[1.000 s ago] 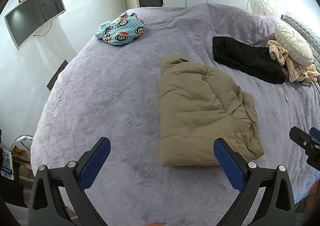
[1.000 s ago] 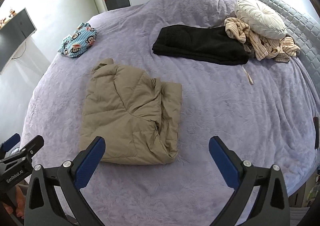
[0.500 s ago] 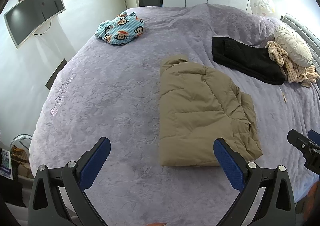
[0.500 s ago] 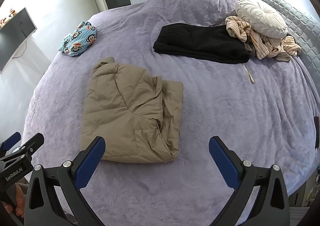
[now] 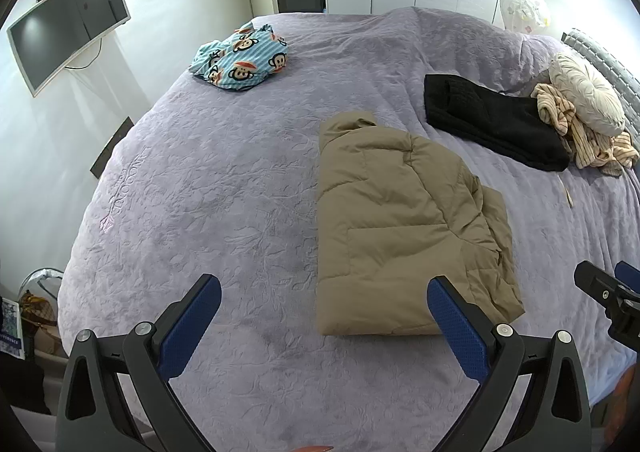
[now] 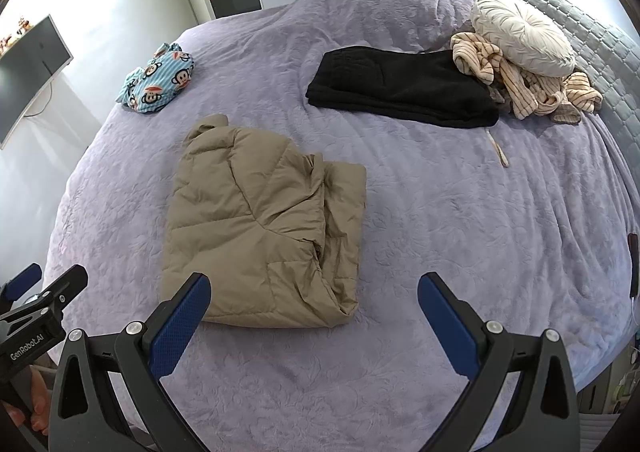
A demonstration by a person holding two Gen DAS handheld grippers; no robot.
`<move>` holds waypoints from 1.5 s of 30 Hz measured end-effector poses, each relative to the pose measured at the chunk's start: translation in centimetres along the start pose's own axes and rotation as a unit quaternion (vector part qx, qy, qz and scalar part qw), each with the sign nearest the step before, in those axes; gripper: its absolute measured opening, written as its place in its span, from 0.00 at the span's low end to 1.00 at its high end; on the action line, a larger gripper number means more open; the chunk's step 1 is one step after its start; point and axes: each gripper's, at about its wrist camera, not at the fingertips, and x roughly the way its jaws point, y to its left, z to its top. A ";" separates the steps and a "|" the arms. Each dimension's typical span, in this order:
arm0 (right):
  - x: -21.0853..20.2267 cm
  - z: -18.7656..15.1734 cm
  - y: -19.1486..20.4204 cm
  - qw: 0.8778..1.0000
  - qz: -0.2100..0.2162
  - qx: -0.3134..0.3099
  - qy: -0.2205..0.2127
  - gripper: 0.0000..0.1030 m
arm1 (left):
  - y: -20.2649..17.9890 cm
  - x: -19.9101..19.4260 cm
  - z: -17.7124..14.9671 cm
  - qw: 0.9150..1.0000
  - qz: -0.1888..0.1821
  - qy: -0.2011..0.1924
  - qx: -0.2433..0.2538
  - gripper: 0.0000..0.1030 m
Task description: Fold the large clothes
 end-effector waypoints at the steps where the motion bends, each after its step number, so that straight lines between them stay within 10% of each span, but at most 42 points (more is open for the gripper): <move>1: 0.0 0.0 0.0 1.000 0.000 0.000 0.000 1.00 | 0.0 0.0 0.0 1.000 0.000 0.000 0.000 1.00; 45: 0.1 0.2 0.0 1.000 0.001 -0.002 0.000 1.00 | -0.4 0.1 0.5 1.000 0.001 -0.001 -0.001 1.00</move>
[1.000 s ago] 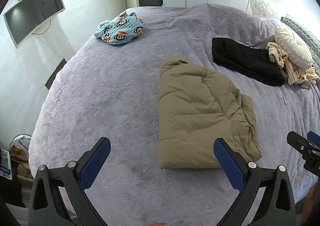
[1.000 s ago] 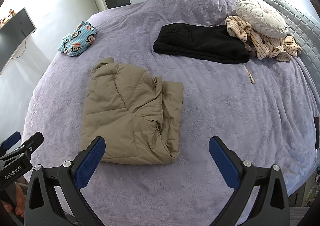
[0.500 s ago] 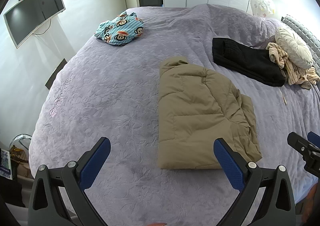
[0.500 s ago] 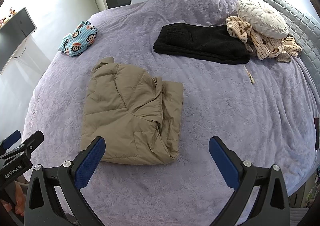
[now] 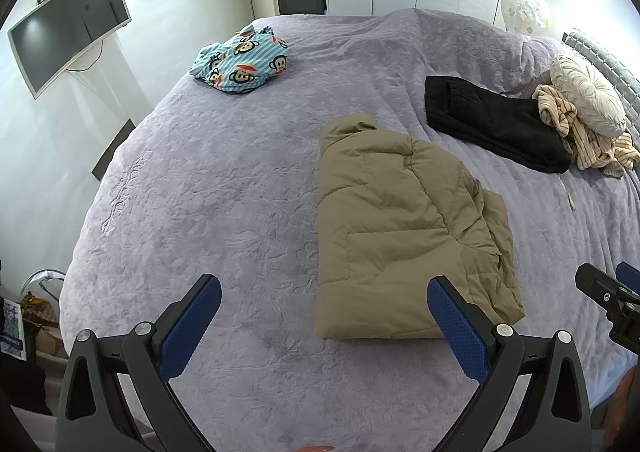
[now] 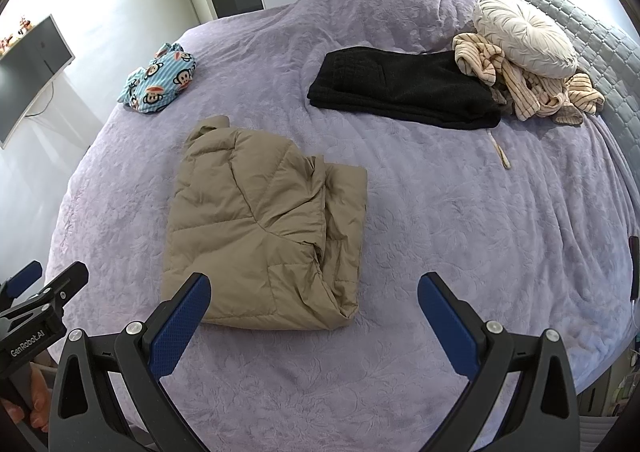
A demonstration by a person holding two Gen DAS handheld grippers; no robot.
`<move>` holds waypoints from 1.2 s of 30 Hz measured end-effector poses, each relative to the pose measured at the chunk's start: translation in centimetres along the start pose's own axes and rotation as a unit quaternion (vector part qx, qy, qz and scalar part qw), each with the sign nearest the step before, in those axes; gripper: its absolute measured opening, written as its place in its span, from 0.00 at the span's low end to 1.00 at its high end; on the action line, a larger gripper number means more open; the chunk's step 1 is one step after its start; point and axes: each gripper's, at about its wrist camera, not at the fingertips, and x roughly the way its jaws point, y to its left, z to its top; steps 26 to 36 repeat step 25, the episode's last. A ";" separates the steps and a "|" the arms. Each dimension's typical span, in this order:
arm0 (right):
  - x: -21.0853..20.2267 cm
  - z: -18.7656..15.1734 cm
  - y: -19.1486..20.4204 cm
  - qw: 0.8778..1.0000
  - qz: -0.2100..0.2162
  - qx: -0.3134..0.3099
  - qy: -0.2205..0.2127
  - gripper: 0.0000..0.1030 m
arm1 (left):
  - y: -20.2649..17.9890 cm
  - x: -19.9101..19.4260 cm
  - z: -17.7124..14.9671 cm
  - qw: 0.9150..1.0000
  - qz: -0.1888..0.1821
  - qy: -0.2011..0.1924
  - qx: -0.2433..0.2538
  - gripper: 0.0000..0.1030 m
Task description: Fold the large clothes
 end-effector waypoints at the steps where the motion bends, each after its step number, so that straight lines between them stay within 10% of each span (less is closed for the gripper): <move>1: 0.0 0.0 0.0 1.000 0.000 0.000 0.000 1.00 | 0.0 0.0 -0.1 1.000 0.001 0.000 -0.001 1.00; 36: 0.0 0.0 0.1 1.000 0.000 -0.001 0.000 1.00 | 0.1 -0.8 -0.6 1.000 0.000 -0.005 -0.007 1.00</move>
